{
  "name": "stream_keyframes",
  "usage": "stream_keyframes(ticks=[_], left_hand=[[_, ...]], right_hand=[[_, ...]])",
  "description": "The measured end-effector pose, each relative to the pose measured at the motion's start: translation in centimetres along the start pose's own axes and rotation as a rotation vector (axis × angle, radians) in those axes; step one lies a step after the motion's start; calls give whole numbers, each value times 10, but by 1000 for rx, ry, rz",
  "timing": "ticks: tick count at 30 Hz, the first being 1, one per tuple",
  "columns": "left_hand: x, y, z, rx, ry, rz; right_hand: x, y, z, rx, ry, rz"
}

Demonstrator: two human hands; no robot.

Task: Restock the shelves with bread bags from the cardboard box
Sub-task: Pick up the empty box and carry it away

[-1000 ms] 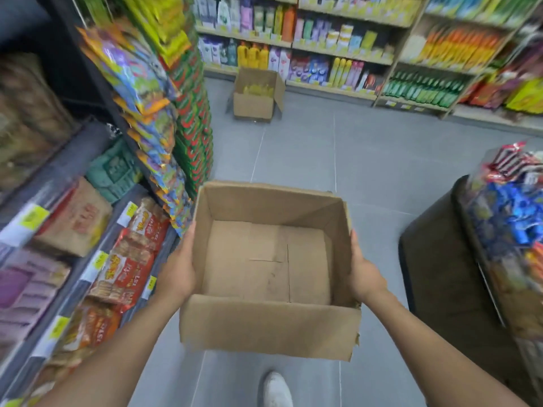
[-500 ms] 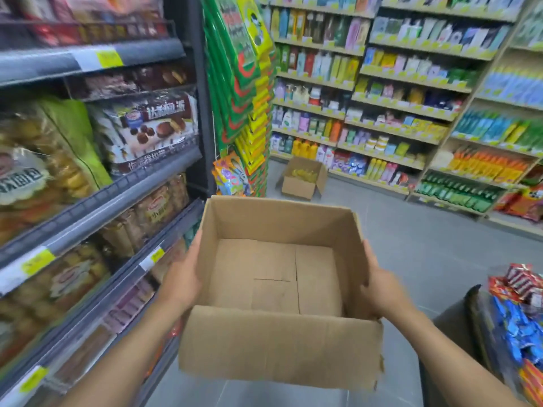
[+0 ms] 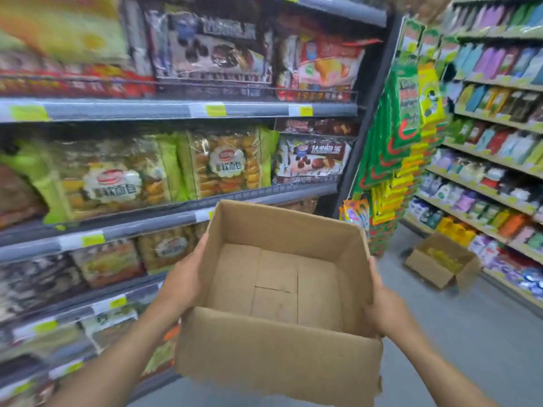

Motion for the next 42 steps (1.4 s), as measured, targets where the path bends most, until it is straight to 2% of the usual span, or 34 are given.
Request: stream_keyframes(ticks=[7,12,17,21,28,32,38,42], left_hand=[[-71,96,136,217,249,-68],[-130,164,253,292,440,-127],[-182,237,402,446,636,-120],[-208,288,523,583,709,-116],[-252,352,714,665,981,-237],[-263,374,796,755,1114,-264],[-289,406,884,1003,1244,-245],[-324,436,939,1045,1392,-357]], right_hand=[[-141,-43,34,-81,319,22],[-250,-85,94,-155,562,59],[-369,-140,198,-232,780,111],[-455,-192,292,-266,963,137],[-583,-274,463,-379,1207,152],[-645,-308,552,-407,1364,160],[-743,-371,672,-410,1544,233],[-808,-412,756,-424,1644,211]])
Point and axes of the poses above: each hand's wrist, its own z-axis away from the middle knuckle, its own y-axis out of the back of the hand, x = y × z, the point moved 2 cm from there along -z, towards the middle knuckle, and after that the axes turned 9 degrees about -y, right-handed, at the moved point
